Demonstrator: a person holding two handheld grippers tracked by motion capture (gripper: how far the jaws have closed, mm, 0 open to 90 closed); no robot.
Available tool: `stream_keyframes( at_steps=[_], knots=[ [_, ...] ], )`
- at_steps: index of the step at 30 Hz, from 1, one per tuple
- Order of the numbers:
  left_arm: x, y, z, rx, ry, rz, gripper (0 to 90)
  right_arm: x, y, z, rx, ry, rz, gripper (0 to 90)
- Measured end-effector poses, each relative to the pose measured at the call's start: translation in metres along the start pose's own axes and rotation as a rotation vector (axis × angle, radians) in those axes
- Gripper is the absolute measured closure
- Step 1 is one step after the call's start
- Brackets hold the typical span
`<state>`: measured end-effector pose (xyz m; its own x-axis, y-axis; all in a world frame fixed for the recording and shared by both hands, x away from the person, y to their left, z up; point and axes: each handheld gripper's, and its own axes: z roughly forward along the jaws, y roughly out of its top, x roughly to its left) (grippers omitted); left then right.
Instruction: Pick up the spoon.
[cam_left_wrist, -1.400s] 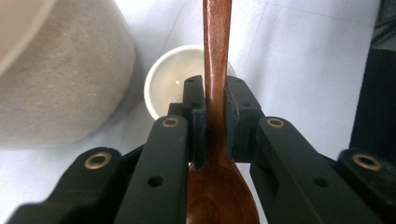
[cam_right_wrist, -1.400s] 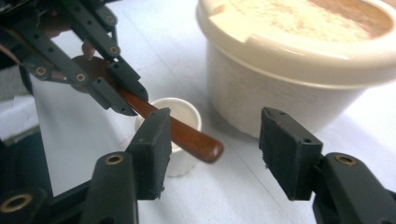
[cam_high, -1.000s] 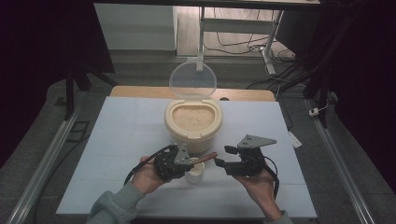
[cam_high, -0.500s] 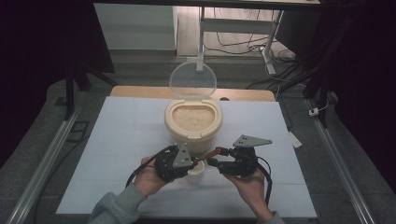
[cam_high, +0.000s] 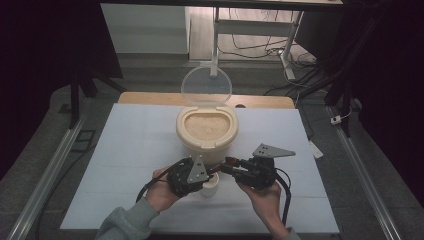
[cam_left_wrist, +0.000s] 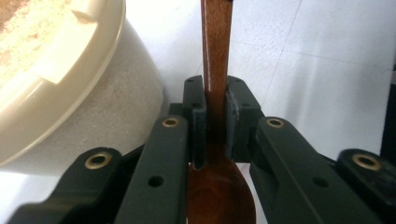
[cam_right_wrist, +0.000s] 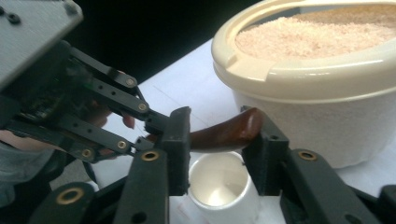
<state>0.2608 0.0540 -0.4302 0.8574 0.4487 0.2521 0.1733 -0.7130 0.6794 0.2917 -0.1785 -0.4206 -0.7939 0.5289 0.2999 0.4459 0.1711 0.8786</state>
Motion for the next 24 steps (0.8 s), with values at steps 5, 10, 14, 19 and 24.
stream_keyframes(
  at_steps=[5,10,14,19,24],
  knots=[
    [0.0005,-0.0007,0.0013,0.004,0.001,-0.002,79.3,-0.0012,-0.0001,-0.0001,-0.032,0.054,0.022,74.8],
    [0.0003,-0.0013,0.0023,0.008,0.0,0.001,79.2,-0.0007,0.0003,0.0009,-0.047,0.103,0.017,82.0],
    [0.0008,-0.0013,0.0017,0.004,-0.006,-0.002,79.0,0.001,0.0009,0.0008,-0.055,0.111,-0.001,82.6],
    [0.0031,-0.0021,0.0,-0.013,-0.017,-0.022,74.9,0.0004,0.0007,0.0004,-0.079,0.123,0.003,83.0],
    [0.0085,-0.0089,-0.0058,-0.07,-0.037,-0.092,48.6,-0.0045,0.0018,-0.0036,-0.116,0.13,0.023,83.1]
  ],
)
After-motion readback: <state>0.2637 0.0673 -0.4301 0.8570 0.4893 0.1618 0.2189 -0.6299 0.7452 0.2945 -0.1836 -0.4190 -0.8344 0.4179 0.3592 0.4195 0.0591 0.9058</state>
